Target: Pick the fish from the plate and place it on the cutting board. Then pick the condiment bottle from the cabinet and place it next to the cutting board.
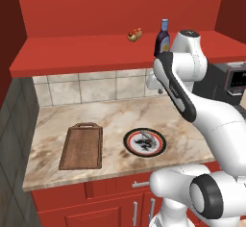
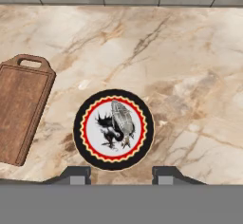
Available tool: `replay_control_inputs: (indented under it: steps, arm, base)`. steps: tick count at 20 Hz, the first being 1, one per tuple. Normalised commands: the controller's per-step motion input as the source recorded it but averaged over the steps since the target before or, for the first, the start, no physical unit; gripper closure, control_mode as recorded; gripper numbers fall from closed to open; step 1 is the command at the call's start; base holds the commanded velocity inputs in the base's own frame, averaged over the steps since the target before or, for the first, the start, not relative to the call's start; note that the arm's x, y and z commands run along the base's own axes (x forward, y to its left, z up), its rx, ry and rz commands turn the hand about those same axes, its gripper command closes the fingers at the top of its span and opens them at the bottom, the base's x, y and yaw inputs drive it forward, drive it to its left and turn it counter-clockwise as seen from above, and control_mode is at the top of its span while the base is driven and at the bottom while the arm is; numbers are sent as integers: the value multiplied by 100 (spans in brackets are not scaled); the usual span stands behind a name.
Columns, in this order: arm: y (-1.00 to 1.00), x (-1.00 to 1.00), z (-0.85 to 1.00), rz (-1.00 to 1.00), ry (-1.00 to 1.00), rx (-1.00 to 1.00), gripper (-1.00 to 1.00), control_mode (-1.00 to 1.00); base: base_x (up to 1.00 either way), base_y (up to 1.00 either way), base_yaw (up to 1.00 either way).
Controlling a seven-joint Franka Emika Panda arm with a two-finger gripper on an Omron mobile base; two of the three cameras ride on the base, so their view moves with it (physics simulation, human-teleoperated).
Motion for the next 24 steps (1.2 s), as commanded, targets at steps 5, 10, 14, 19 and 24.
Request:
replay_control_inputs:
  steps: [5,10,14,19,24]
  arm:
    - [0,0,-4,0,0,0,-100,-100]
    - [0,-2,-11,0,0,0,-100,-100]
    - [0,-6,-14,0,0,0,-100,-100]
    - [0,-6,-18,0,1,0,-100,-100]
    - [0,-6,-22,0,1,0,-100,-100]
  base:
    - [0,0,0]
    - [0,0,0]
    - [0,0,0]
    - [0,0,0]
    - [0,0,0]
